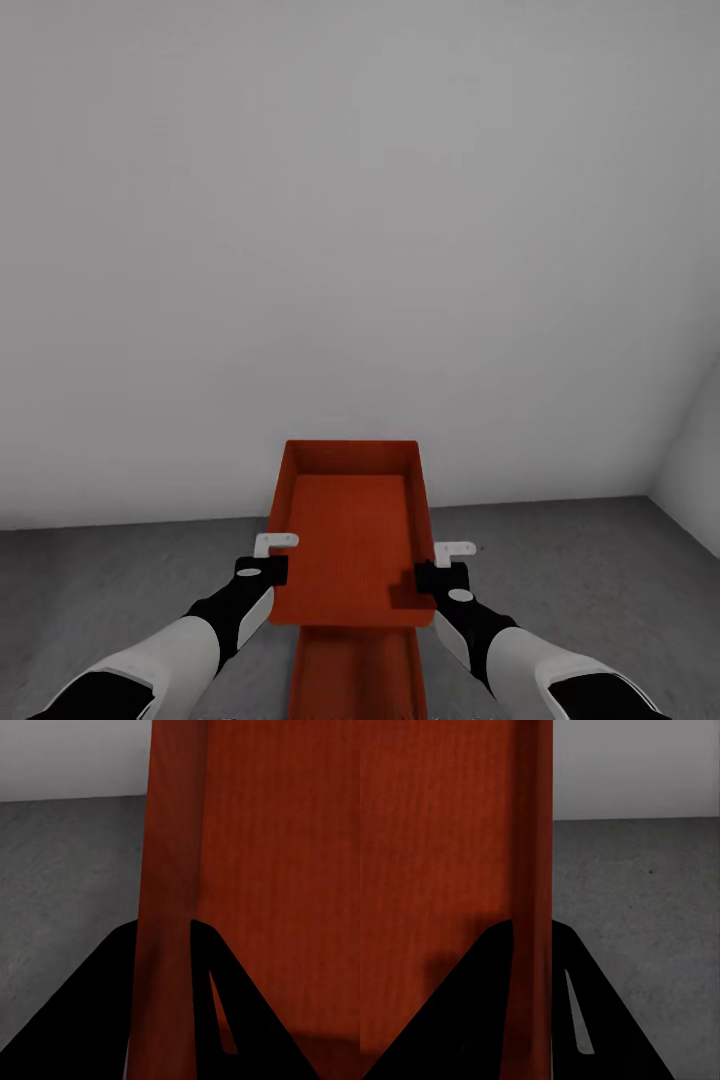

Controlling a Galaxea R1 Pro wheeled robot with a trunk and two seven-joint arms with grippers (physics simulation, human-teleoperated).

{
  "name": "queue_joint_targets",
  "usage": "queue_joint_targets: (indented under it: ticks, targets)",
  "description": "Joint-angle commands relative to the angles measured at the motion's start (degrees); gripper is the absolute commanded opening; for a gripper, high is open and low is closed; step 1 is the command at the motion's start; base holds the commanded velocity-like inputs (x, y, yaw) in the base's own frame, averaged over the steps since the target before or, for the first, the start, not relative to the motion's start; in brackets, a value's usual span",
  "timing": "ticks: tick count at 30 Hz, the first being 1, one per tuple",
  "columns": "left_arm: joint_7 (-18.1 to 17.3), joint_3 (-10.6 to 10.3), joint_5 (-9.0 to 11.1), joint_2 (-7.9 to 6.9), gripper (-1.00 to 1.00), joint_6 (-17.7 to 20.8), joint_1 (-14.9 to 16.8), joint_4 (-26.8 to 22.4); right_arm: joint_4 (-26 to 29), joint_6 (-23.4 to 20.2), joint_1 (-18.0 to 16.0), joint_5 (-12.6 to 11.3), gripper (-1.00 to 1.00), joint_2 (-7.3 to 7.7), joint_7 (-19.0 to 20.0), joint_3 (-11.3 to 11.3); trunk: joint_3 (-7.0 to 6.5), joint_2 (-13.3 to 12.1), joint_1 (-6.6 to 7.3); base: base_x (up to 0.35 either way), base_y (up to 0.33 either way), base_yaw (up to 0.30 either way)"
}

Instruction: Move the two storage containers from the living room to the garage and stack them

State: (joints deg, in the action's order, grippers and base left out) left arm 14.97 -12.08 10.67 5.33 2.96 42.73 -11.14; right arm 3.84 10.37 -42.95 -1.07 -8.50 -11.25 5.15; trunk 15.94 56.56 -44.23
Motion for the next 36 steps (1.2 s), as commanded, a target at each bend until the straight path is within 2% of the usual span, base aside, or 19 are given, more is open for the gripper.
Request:
queue_joint_targets:
  ticks: [1,28,36]
  targets:
    - [2.08,0.55,-0.91,-0.04,-1.00,-2.17,0.07,-0.27,-2.43,0.26,-0.03,-0.86,-1.00,0.60,-4.04,-0.23,0.16,0.06,0.00,0.000,0.000,0.000]
    - [2.16,0.55,-0.68,0.21,-1.00,-4.02,0.07,0.07,-2.43,0.26,-0.03,-0.85,-1.00,0.67,-4.04,-0.23,2.66,0.06,0.00,0.000,0.000,0.000]
    - [2.08,0.54,1.88,0.16,-1.00,-4.03,0.07,0.15,-2.43,0.26,-0.03,-0.77,-1.00,0.74,-4.04,-0.23,3.40,0.06,0.00,0.000,0.000,0.000]
